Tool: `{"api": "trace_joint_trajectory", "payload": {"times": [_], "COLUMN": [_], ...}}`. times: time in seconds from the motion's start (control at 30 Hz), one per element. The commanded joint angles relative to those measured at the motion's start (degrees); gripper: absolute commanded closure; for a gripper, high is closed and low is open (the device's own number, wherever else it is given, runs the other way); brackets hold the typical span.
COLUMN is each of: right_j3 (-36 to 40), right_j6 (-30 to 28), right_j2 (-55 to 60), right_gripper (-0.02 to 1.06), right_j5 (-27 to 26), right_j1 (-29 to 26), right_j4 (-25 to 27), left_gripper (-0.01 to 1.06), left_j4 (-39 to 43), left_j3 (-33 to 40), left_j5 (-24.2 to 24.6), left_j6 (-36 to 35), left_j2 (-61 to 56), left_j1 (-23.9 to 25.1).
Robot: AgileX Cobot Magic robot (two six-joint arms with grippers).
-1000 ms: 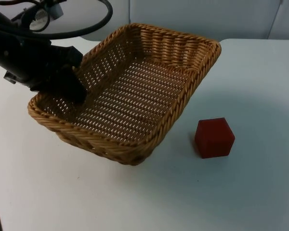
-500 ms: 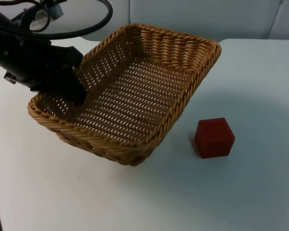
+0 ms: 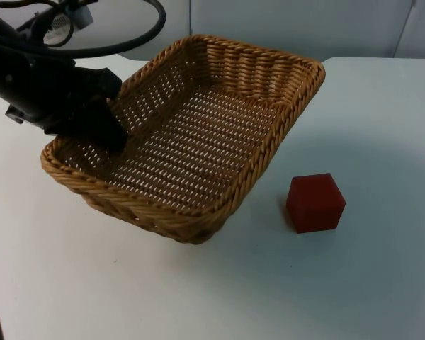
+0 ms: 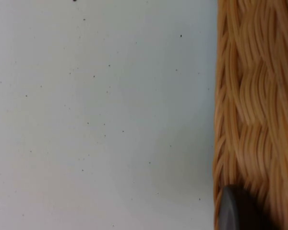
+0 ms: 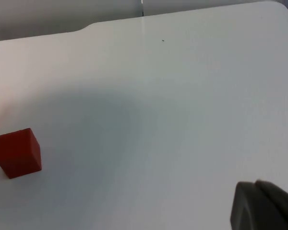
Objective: Pick up the basket with the left hand and place the cube into the basket with the right hand.
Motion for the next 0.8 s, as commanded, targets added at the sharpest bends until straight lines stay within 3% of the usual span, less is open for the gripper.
{"api": "trace_joint_trajectory", "payload": {"times": [0.0, 0.07, 0.23, 0.27, 0.37, 0.43, 0.5, 0.53, 0.6, 0.67, 0.7, 0.77], "right_j3": [-0.4, -0.9, -1.4, -1.4, -1.5, -2.2, -5.0, -5.0, -7.7, -11.2, -11.2, -13.2], "right_j6": [-2.0, -2.3, -2.7, -2.7, -2.7, -2.7, -2.8, -2.8, -3.3, -3.5, -3.5, -4.1], "right_j2": [0.1, 1.8, 16.0, 16.0, 28.2, 31.9, 42.6, 42.6, 49.5, 57.7, 57.7, 63.2], "right_gripper": [1.05, 1.05, 1.05, 1.05, 1.03, 1.0, 0.86, 0.86, 0.69, 0.42, 0.42, 0.26], "right_j5": [-2.3, -5.3, -27.6, -27.6, -35.0, -36.2, -36.0, -36.0, -34.5, -32.4, -32.4, -31.0], "right_j1": [0.2, 0.2, 0.2, 0.2, 0.2, 0.2, 0.2, 0.2, 0.3, 3.0, 3.0, 7.2], "right_j4": [-1.7, -2.6, -1.4, -1.4, -0.8, -0.8, -0.7, -0.7, 0.9, 2.6, 2.6, 3.9], "left_gripper": [1.05, 1.05, 1.05, 1.05, 1.05, 1.05, 1.05, 1.05, 1.05, 1.05, 1.05, 1.05], "left_j4": [-1.5, -1.5, -1.5, -1.5, -1.5, -1.5, -1.5, -1.5, -1.5, -1.5, -1.5, -1.5], "left_j3": [-0.2, -0.2, -0.2, -0.2, -0.2, -0.2, -0.2, -0.2, -0.2, -0.2, -0.2, -0.2], "left_j5": [1.1, 1.1, 1.1, 1.1, 1.1, 1.1, 1.1, 1.1, 1.1, 1.1, 1.1, 1.1], "left_j6": [-0.2, -0.2, -0.2, -0.2, -0.2, -0.2, -0.2, -0.2, -0.2, -0.2, -0.2, -0.2], "left_j2": [-0.8, -0.8, -0.8, -0.8, -0.8, -0.8, -0.8, -0.8, -0.8, -0.8, -0.8, -0.8], "left_j1": [0.1, 0.1, 0.1, 0.1, 0.1, 0.1, 0.1, 0.1, 0.1, 0.1, 0.1, 0.1]}}
